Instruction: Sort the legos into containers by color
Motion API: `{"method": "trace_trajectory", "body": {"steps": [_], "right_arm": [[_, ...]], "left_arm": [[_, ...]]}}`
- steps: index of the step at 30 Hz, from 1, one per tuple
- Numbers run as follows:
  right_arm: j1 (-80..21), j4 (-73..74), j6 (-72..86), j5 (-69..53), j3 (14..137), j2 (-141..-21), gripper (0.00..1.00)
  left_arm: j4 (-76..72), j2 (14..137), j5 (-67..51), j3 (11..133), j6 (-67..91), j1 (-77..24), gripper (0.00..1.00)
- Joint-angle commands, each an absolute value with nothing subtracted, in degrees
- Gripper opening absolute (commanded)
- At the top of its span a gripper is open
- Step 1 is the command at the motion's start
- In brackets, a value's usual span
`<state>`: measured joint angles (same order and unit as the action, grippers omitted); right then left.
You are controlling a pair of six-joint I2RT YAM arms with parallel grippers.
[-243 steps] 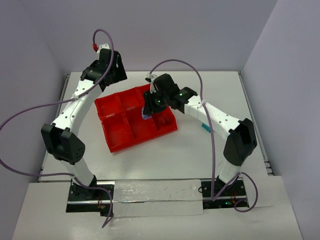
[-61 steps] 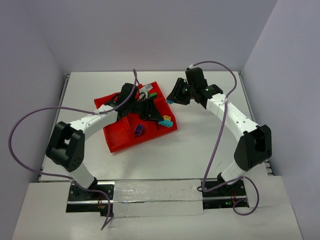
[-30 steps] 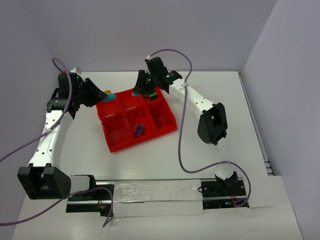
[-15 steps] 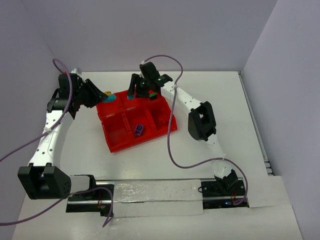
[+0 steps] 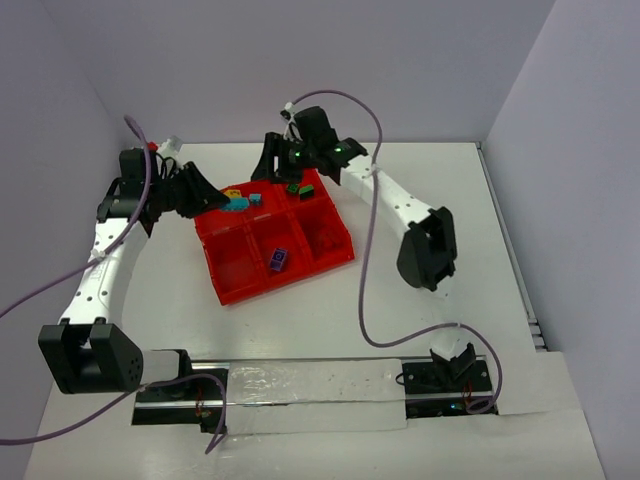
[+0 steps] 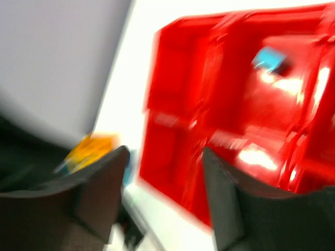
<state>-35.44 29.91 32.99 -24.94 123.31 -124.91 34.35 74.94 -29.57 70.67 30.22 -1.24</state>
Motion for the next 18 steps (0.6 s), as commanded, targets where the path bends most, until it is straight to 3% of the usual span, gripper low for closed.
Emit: {"method": "trace_trajectory", "body": {"steps": [1, 7, 18], "right_arm": [[-34.37, 24.34, 28.42, -39.70, 117.22, -113.79, 0.73], [-34.30, 22.50, 27.06, -52.47, 113.26, -110.03, 0.83], [-32.87, 22.47, 25.96, -56.27, 110.75, -109.59, 0.86]], "left_arm": [[23.93, 75.15, -47.10, 67.63, 27.76, -0.88, 0.00], [9.99, 77.11, -64.05, 63.37, 32.12, -0.86, 0.00], [16.01, 77.43, -71.51, 68.73, 23.93, -0.82, 0.00]]}}
